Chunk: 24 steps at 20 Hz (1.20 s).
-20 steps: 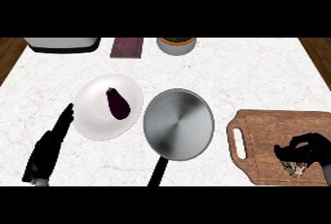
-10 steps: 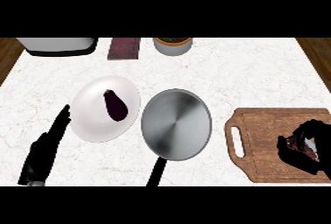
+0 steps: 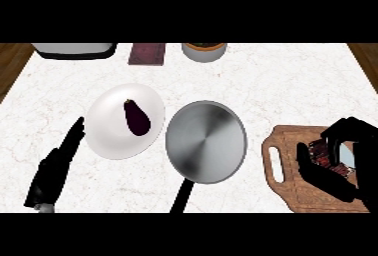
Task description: Pick the cupcake from the cutting board and place it in the pan
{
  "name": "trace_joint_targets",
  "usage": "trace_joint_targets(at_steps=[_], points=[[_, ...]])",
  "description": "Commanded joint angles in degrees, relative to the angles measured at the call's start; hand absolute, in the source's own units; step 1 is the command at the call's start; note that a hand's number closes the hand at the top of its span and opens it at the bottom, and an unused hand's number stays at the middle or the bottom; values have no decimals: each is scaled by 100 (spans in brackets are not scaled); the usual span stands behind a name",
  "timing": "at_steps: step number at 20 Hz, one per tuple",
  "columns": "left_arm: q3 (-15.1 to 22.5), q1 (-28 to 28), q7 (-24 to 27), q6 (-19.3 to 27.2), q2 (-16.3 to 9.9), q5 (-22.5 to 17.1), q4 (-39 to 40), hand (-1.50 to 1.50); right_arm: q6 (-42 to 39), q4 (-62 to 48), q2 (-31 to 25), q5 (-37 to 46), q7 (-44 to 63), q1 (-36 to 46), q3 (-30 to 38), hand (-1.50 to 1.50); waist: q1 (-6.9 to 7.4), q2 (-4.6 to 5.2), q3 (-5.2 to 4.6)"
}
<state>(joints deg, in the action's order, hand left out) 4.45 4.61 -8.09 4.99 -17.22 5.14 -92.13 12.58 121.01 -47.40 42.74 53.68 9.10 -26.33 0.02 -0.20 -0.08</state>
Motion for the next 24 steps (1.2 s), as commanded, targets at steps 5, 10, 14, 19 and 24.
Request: trace_joint_targets(at_steps=[5,10,14,19,24], points=[[37,-285,134,-90,115,167,390,0,-267,-1507,2047,362,150,1673,-648,150,131,49,3],[111,-60,56,-33,203,226,3,0,-241,-3005,3088,-120,-111,2643,-296,150,197,56,7],[73,-25,66,-101,180,234,-72,0,273,-4585,3708,-74,-910,2857,-176,150,186,62,9],[9,13,-102,-220,98,192,-238,0,277,-6364,4140,-122,-1582,3274,-39,150,233,77,12],[52,-181,-147,-84,251,302,-132,0,188,-7058,4714,-1048,-1908,3427,406,150,253,95,18]])
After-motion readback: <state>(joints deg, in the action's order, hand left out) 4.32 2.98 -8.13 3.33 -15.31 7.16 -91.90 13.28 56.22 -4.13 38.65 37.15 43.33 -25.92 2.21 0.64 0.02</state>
